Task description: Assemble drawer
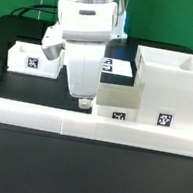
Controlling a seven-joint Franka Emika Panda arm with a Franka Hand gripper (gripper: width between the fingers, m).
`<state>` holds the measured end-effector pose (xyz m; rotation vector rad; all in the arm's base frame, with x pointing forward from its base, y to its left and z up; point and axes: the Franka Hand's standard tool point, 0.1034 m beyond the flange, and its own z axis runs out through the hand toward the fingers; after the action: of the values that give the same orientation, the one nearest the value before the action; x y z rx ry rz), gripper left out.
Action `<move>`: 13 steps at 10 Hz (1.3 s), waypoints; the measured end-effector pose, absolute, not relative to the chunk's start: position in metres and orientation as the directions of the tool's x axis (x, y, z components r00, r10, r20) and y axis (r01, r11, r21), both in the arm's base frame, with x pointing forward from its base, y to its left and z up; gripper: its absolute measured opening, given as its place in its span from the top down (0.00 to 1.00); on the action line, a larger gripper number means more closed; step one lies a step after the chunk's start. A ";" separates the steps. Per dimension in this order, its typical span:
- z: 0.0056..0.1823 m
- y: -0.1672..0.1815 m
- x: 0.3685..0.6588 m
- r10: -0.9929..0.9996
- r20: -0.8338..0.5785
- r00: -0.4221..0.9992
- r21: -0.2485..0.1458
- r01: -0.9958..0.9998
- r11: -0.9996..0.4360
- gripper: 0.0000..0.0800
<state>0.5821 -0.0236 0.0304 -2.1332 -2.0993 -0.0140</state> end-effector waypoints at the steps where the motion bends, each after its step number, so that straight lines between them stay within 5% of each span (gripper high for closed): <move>1: 0.028 -0.015 0.581 0.993 0.114 0.021 -0.101 0.995 -0.010 0.19; 13: 0.022 0.031 0.586 0.986 0.164 -0.043 -0.112 0.992 0.062 0.19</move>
Offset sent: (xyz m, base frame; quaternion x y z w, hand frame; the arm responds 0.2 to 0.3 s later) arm 0.0046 0.0300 0.0019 0.0158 0.0185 -0.0565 0.9981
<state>0.5863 0.0313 0.0224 -2.0258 -2.1362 -0.0467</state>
